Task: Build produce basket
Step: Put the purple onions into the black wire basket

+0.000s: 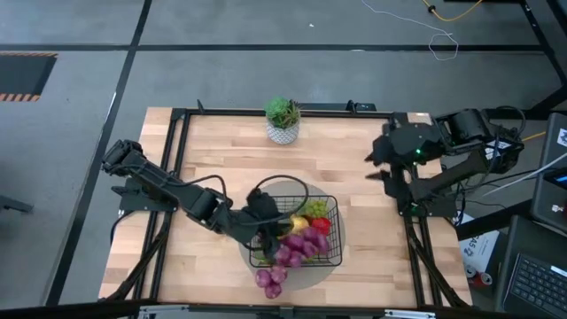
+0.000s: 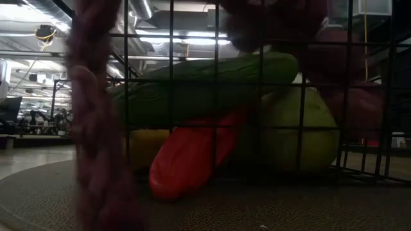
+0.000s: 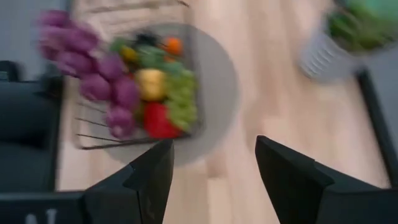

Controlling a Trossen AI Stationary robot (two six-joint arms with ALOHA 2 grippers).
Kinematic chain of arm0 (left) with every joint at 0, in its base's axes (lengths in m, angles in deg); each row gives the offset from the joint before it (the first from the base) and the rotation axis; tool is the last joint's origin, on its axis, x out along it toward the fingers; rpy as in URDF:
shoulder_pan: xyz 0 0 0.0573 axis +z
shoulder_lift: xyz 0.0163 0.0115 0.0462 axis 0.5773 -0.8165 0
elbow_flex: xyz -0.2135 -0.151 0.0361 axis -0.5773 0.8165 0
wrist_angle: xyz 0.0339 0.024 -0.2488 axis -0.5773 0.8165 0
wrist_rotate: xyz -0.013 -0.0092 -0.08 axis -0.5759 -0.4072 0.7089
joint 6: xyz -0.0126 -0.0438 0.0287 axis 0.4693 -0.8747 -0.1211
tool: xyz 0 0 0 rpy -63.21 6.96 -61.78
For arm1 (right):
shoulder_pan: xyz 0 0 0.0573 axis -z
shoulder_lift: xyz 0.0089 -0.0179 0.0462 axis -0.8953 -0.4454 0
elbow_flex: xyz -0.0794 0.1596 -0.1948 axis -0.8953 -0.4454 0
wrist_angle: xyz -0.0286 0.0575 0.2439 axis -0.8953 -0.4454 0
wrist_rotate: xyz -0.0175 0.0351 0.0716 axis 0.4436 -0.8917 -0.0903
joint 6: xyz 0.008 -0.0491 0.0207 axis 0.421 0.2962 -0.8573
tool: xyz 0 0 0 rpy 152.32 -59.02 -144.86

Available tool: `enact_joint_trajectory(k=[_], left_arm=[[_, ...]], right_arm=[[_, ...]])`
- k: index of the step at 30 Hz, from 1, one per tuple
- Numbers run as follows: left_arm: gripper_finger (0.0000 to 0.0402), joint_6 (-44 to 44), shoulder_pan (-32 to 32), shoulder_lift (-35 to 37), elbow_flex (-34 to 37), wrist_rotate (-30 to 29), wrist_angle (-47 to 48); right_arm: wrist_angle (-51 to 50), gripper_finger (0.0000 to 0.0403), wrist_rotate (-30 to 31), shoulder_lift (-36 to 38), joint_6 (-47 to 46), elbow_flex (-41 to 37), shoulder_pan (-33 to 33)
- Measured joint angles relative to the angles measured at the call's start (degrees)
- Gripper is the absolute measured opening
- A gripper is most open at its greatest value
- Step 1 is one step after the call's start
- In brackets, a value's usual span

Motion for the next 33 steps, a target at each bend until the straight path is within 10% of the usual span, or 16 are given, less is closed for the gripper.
enact_joint_trajectory(k=[8,23,33], left_arm=[[0.0115,1.3,-1.8,1.5,0.0,-4.8,8.4],[0.0115,5.4,-4.9,10.8,0.0,-5.1,18.1],[0.0115,5.8,-8.4,12.1,0.0,-14.4,21.7]], right_arm=[[18.2,0.0226,-2.1,-1.5,7.4,-4.1,-8.5],[78.3,0.0226,-2.6,-2.9,12.9,-46.8,-14.6],[81.7,0.0226,-2.7,-17.1,12.6,-41.1,-14.8]])
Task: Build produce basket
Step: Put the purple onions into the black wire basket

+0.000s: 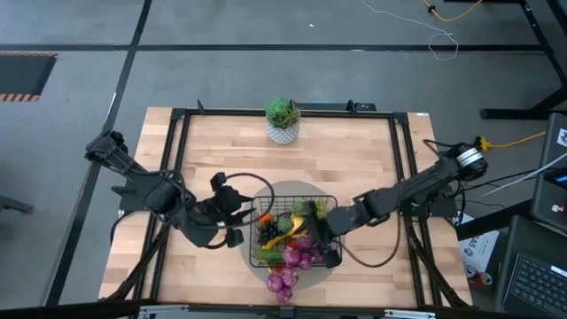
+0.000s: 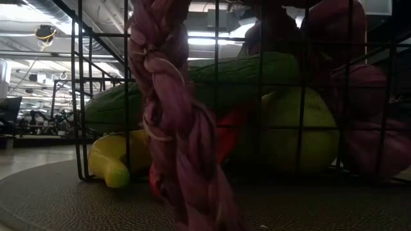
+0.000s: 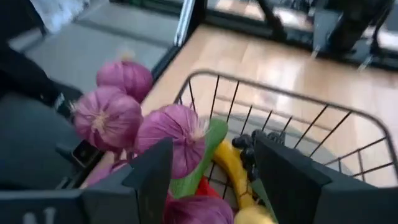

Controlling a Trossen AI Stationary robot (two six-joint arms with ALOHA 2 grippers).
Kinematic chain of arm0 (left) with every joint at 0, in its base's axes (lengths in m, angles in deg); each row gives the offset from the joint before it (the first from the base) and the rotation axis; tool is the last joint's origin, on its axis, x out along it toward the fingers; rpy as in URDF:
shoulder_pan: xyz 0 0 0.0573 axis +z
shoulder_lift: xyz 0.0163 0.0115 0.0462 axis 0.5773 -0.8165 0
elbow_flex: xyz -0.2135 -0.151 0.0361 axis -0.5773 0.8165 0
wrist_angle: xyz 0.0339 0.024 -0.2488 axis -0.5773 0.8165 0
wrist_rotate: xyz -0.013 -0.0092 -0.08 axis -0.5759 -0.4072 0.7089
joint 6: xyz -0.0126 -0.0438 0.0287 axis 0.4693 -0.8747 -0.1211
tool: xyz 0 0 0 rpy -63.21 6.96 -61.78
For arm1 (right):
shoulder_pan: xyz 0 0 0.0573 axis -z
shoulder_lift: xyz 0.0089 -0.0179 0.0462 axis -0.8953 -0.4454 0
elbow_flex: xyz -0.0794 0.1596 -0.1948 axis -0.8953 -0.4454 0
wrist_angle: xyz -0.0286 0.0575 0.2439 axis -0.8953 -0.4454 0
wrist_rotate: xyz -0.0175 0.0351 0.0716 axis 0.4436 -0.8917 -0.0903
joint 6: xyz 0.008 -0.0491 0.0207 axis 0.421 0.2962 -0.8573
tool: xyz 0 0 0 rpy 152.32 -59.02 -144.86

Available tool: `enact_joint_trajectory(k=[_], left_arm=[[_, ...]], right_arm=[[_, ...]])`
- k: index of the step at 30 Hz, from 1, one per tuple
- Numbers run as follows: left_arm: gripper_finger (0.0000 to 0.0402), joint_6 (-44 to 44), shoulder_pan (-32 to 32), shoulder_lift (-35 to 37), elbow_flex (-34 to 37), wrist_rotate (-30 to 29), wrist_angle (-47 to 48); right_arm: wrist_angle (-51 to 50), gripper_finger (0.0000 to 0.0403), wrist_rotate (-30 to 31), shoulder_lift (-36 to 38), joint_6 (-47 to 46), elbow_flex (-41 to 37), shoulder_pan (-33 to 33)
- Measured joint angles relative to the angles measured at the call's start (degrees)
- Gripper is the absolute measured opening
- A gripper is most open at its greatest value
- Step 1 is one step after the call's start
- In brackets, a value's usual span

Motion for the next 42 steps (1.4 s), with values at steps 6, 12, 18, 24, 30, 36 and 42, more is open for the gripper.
enact_joint_trajectory(k=[6,12,18,24,30,36,42], left_arm=[[0.0115,-0.1,0.2,0.0,0.0,0.0,3.3],[0.0115,-0.1,0.3,0.0,0.0,0.0,4.0],[0.0115,-0.3,0.2,0.0,0.0,0.1,4.3],[0.0115,-0.3,0.2,0.0,0.0,0.0,4.4],[0.0115,-0.3,0.2,-0.2,0.0,0.0,4.4],[0.0115,-0.2,0.2,-0.4,0.0,-0.1,4.4],[0.0115,-0.2,0.2,-0.4,0.0,-0.1,4.4]], right_arm=[[-14.4,0.0226,-0.4,-7.2,0.3,11.3,-0.4],[-21.9,0.0226,-0.4,-12.1,0.5,19.7,-1.1],[-28.5,0.0226,-0.1,-12.6,0.4,24.4,-1.2],[-30.9,0.0226,-2.6,-12.1,-0.9,27.1,-1.9],[-30.5,0.0226,-4.5,-12.4,-1.8,27.1,-4.2],[-29.3,0.0226,8.5,-13.7,-3.5,27.0,-5.5],[-29.2,0.0226,7.1,-13.9,-2.7,27.0,-5.8]])
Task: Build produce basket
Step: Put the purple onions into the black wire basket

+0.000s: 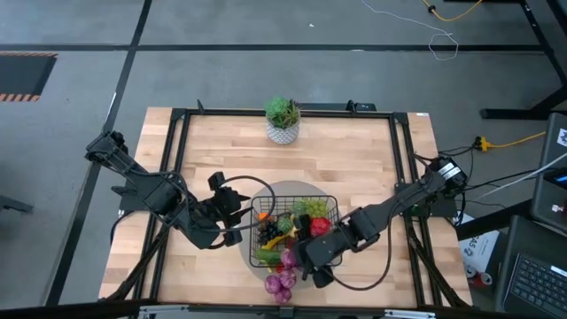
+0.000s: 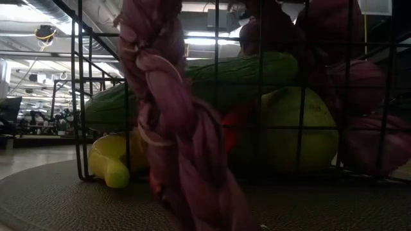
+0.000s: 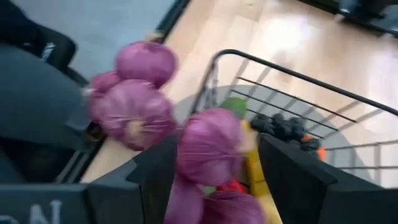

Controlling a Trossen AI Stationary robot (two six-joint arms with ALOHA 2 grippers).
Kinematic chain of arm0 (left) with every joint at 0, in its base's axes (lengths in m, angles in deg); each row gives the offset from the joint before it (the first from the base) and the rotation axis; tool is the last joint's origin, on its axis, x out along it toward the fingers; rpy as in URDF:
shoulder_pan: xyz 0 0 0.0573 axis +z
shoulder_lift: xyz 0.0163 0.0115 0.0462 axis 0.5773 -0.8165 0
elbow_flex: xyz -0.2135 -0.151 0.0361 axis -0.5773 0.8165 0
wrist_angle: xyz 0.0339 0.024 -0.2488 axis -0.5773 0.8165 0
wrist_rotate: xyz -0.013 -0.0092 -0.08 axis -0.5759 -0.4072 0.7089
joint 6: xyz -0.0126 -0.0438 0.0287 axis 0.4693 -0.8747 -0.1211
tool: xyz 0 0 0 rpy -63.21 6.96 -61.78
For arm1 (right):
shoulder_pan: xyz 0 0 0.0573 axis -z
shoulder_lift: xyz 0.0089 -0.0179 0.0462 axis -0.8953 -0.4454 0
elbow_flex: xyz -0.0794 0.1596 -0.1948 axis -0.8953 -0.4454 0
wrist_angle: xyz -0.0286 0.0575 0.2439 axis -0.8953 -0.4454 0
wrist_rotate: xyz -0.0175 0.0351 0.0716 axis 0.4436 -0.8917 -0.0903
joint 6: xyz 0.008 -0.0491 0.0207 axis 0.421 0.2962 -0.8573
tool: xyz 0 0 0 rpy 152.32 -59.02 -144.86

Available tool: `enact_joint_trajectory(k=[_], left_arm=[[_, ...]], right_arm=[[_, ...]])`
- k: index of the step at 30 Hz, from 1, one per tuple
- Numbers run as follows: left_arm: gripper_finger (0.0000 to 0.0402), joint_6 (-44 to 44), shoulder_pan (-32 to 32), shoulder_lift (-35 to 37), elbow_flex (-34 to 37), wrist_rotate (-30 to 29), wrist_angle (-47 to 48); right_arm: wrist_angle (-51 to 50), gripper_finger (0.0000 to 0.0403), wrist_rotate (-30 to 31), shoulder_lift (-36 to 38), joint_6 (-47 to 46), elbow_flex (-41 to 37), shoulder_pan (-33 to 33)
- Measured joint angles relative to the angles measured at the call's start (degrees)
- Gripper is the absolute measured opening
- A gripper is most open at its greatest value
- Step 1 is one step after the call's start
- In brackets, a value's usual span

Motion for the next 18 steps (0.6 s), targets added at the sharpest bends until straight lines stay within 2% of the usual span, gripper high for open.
enact_joint_trajectory(k=[5,18], left_arm=[[0.0115,0.0,0.0,0.0,0.0,0.0,0.0],[0.0115,0.0,0.0,0.0,0.0,-0.4,0.0]], right_arm=[[0.2,0.0226,-3.9,-0.1,-0.2,0.0,-1.4],[2.2,0.0221,-4.0,-2.3,-4.4,-0.1,-2.7]])
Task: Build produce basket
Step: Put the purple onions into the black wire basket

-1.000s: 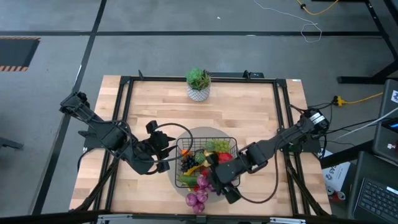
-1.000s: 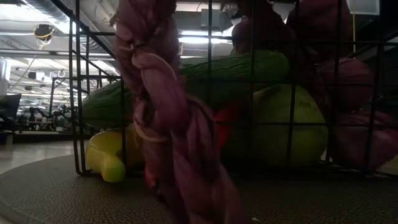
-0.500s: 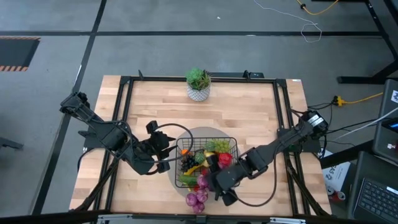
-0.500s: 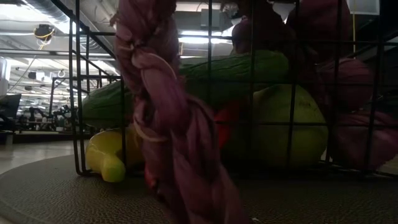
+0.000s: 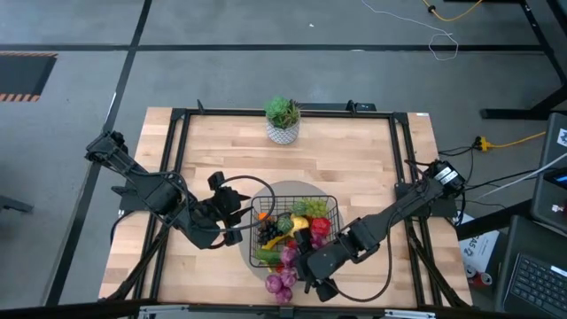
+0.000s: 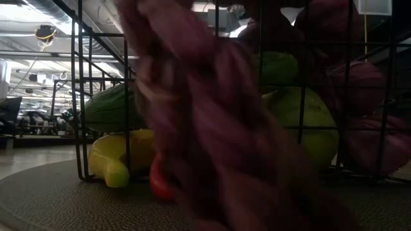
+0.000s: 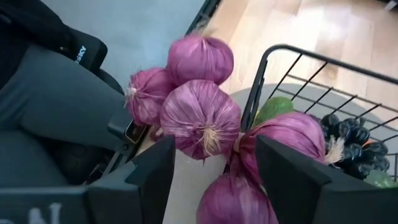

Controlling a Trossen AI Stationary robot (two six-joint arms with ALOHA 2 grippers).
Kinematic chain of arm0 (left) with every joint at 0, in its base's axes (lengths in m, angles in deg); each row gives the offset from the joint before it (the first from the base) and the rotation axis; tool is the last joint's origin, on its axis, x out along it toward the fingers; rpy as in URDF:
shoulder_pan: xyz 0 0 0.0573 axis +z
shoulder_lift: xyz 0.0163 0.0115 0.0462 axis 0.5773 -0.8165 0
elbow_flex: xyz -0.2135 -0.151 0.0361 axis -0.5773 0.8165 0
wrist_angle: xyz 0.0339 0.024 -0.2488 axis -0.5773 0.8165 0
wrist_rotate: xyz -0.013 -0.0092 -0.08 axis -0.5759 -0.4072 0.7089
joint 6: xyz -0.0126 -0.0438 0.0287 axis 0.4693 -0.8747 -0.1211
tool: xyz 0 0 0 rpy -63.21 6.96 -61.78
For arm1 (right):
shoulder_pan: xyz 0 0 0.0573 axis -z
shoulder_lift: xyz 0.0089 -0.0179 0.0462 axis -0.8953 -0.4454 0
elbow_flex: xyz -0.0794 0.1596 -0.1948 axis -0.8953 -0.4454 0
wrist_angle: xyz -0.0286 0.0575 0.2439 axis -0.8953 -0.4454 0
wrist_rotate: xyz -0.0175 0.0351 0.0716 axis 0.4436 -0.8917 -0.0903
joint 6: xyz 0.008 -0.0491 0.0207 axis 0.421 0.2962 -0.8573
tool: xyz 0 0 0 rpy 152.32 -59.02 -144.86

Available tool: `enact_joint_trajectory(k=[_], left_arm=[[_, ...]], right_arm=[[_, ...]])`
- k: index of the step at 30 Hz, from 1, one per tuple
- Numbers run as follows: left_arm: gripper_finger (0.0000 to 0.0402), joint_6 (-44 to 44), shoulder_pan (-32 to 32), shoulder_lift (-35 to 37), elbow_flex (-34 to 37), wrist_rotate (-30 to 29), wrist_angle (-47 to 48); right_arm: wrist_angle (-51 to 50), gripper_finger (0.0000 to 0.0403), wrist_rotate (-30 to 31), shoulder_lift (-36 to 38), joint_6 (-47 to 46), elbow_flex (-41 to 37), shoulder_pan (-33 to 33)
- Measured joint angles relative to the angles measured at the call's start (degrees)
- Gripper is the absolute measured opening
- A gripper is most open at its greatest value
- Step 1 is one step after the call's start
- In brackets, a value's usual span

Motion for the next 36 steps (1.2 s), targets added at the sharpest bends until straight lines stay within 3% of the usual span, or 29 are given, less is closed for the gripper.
enact_joint_trajectory(k=[12,30,36], left_arm=[[0.0115,0.0,0.0,0.0,0.0,0.0,0.0],[0.0115,0.0,0.0,0.0,0.0,1.6,0.5],[0.0115,0.0,0.0,0.0,0.0,1.6,1.2]], right_arm=[[2.7,0.0158,-1.9,-0.8,0.0,0.2,0.0],[5.4,0.0151,-3.0,-2.0,-1.7,0.2,1.3],[5.3,0.0117,-3.1,-2.0,-3.0,0.2,1.3]])
